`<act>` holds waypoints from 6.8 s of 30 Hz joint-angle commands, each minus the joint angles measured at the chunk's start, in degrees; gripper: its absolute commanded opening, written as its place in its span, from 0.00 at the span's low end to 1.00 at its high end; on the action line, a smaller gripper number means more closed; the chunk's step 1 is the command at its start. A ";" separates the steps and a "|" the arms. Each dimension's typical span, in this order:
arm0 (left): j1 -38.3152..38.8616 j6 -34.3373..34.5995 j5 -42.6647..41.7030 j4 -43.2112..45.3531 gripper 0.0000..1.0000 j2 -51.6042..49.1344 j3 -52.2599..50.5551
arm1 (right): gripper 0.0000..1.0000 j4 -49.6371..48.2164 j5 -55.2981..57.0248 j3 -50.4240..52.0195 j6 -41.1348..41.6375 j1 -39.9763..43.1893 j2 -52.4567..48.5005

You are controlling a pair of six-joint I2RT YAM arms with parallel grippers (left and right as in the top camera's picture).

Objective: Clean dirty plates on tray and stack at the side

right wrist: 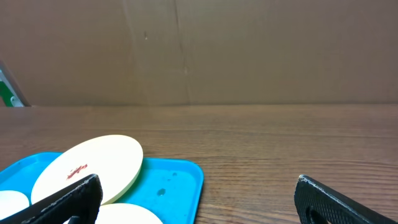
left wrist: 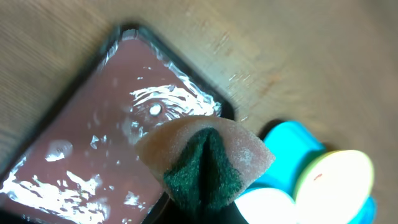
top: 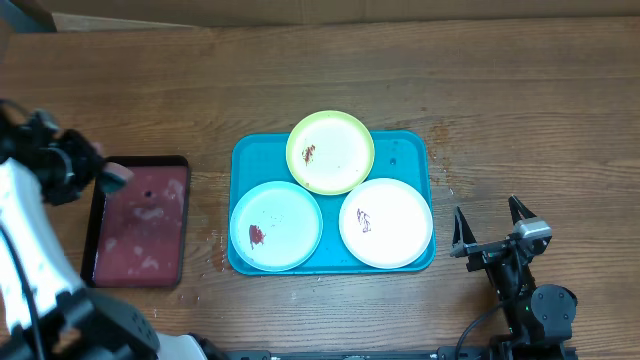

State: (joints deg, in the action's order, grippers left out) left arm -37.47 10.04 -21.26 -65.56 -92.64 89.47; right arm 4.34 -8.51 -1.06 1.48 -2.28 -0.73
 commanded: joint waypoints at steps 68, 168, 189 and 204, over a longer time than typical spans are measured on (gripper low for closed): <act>1.57 -14.32 14.10 14.91 0.04 -1.14 -17.57 | 1.00 -0.20 0.79 0.59 -0.22 0.22 0.35; 6.05 -1.01 -2.01 11.69 0.04 4.50 -8.28 | 1.00 -0.20 0.79 0.59 -0.22 0.22 0.35; 38.27 -0.50 -7.23 -3.76 0.04 13.03 -9.79 | 1.00 -0.20 0.79 0.59 -0.24 0.22 0.35; 53.66 15.98 11.80 8.96 0.04 -4.04 -21.49 | 1.00 -0.20 0.79 0.59 -0.24 0.22 0.35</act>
State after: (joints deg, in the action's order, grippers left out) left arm 16.05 21.39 -14.74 -56.93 -94.67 67.94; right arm 4.34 -8.49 -1.06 1.48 -2.28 -0.73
